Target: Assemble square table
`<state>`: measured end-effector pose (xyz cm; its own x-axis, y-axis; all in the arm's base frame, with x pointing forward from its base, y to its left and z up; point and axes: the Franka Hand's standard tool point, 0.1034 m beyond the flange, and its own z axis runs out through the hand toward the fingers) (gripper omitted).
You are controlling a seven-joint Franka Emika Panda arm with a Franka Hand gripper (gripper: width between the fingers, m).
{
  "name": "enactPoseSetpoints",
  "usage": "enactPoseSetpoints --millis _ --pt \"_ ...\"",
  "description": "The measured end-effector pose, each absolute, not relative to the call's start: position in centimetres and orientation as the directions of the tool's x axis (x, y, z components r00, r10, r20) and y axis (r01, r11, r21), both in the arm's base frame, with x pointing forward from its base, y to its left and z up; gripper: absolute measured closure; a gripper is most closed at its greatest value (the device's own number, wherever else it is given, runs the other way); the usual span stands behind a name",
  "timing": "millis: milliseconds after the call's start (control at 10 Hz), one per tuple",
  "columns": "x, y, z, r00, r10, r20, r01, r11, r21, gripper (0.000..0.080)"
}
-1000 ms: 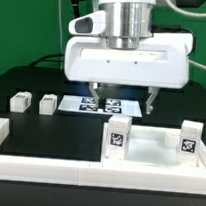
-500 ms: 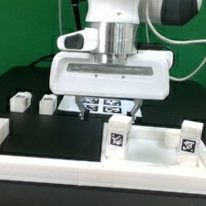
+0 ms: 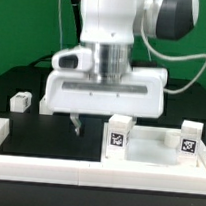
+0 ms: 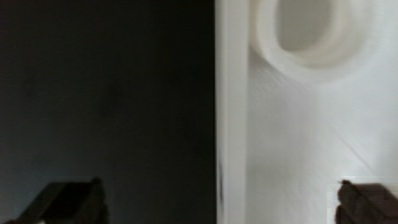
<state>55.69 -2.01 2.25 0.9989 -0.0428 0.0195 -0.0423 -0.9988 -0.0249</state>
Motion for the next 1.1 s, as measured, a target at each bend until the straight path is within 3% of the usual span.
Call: enactPoseSetpoints --millis 200,300,400,700,1100 --pt "55.62 -1.93 1.69 0.999 -0.038 0.028 -0.037 -0.999 -0.016 0.015" --pt "55.58 -2.0 1.62 0.999 -0.039 0.027 -0.039 -0.999 -0.015 0.0286" --pt "55.55 -2.02 1.59 0.999 -0.039 0.027 -0.039 -0.999 -0.015 0.0286" --pt "55.52 -2.05 1.56 0.999 -0.04 0.026 -0.039 -0.999 -0.015 0.073" --pt "55.53 -2.06 1.57 0.999 -0.04 0.026 -0.039 -0.999 -0.015 0.0742"
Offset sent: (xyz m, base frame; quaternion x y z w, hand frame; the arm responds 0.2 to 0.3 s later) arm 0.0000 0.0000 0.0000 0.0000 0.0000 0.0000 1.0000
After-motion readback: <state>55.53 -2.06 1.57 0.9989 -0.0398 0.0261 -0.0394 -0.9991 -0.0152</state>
